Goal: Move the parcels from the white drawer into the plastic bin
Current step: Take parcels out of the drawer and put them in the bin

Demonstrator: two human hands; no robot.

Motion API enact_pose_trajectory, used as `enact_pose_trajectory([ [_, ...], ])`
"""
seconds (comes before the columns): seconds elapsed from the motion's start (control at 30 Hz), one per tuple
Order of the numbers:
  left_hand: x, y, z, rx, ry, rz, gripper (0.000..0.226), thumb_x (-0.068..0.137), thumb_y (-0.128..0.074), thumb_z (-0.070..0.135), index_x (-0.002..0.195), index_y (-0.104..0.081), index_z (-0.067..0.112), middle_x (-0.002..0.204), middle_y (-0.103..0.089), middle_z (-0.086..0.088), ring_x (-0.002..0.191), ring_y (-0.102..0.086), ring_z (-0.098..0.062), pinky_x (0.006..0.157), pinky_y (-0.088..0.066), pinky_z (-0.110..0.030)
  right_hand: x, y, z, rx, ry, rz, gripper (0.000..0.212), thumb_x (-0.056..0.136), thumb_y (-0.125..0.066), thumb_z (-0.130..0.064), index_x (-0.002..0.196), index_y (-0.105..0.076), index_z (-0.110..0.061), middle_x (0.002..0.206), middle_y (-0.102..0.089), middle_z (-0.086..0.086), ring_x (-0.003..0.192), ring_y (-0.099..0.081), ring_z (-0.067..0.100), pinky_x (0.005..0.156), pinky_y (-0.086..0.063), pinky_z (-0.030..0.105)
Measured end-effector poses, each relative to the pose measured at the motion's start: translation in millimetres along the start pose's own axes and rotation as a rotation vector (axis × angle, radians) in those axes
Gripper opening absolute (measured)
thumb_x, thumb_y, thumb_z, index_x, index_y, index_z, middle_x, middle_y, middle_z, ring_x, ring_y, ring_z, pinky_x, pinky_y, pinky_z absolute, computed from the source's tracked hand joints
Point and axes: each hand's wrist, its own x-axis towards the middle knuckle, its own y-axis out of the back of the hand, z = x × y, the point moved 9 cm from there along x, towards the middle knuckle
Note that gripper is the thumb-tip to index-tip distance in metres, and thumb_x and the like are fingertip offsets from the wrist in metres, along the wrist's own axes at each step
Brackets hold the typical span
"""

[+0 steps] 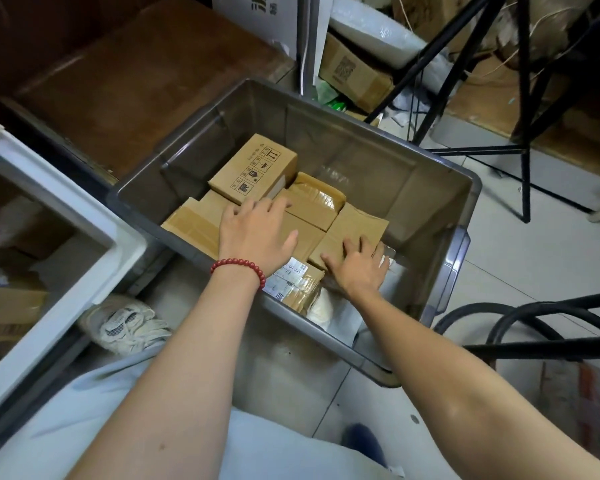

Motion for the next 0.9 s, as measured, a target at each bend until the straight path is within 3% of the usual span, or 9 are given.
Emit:
enact_pose_trajectory([
  [0.07,-3,1,-6,0.001,0.021,-0.002,0.048,0.092,-0.047,0.047,0.135,-0.042,0.026,0.131,-0.055,0.002,0.121,-0.048,-0.018,0.097,-0.039,-0.041,0,-6,-2,-0.065,0.033,-0.078,0.075,0.091,-0.039,-0.066,0.153,-0.019,-0.028,0.162,-0.005,0.005,0.148,0.005,0.035,0.117,0.001,0.053],
  [0.27,-11,5,-19,0.002,0.065,-0.003,0.047,0.092,-0.047,0.047,0.133,-0.044,0.025,0.13,-0.056,0.001,0.12,-0.049,-0.019,0.097,-0.04,-0.041,11,-15,-9,0.02,0.136,-0.249,0.085,0.09,-0.05,-0.059,0.155,-0.008,-0.025,0.162,0.002,0.01,0.146,0.013,0.04,0.118,0.0,0.051],
  [0.47,-21,18,-28,0.036,0.085,0.036,0.045,0.092,-0.046,0.049,0.131,-0.045,0.026,0.126,-0.058,0.002,0.117,-0.05,-0.019,0.094,-0.039,-0.04,0,5,-24,-0.148,0.241,-0.093,0.064,0.094,-0.036,-0.062,0.148,-0.026,-0.029,0.156,-0.027,0.002,0.146,-0.012,0.03,0.113,-0.004,0.062],
  [0.7,-63,25,-68,0.065,0.246,-0.008,0.048,0.092,-0.045,0.05,0.134,-0.045,0.026,0.133,-0.055,0.001,0.124,-0.046,-0.023,0.099,-0.036,-0.043,-36,53,-64,-0.194,0.417,0.067,0.065,0.094,-0.032,-0.063,0.15,-0.026,-0.03,0.157,-0.029,0.003,0.145,-0.021,0.025,0.116,-0.017,0.049],
  [0.9,-132,49,-117,0.1,0.403,0.051,0.047,0.091,-0.046,0.051,0.132,-0.046,0.028,0.13,-0.056,0.002,0.121,-0.048,-0.022,0.096,-0.037,-0.041,-81,79,-127,-0.127,0.579,0.153,0.067,0.092,-0.038,-0.066,0.148,-0.031,-0.03,0.152,-0.038,0.003,0.14,-0.033,0.026,0.113,-0.028,0.046],
])
